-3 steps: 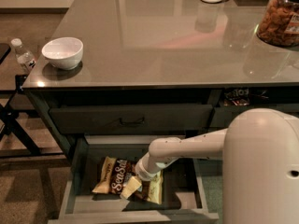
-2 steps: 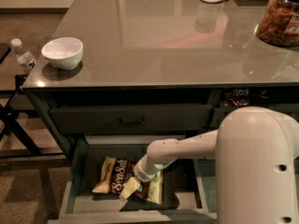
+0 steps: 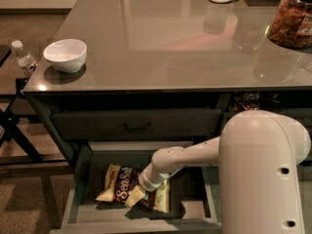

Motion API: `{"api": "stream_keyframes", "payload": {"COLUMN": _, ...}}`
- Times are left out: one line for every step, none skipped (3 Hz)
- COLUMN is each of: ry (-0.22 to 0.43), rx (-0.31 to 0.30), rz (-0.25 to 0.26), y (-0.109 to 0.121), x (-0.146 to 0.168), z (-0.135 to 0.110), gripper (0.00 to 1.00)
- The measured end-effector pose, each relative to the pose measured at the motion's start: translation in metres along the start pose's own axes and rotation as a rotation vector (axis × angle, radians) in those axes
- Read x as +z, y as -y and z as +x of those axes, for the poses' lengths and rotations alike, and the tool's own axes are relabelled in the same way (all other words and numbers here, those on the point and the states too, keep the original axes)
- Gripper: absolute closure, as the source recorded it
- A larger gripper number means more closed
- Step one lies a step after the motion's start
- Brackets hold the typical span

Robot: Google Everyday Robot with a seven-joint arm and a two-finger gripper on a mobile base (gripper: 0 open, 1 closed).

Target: Pick brown chip bag from middle drawer and place on counter

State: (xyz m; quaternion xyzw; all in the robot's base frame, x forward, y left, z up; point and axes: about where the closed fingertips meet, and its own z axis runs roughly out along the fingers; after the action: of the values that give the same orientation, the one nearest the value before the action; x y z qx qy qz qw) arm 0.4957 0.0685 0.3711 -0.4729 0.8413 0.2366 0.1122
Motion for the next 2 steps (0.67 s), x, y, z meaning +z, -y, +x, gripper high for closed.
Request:
{"api": "stream_keyframes", "payload": {"ry": 0.000, "rx": 0.000, "rz": 0.000, "y": 0.0000, "x": 0.0000, "z": 0.0000, "gripper": 0.39}}
{"api": "stream_keyframes", "payload": {"ry": 0.000, "rx": 0.000, "rz": 0.000, "y": 0.0000, "x": 0.0000, "z": 0.0000, "gripper": 0.63}}
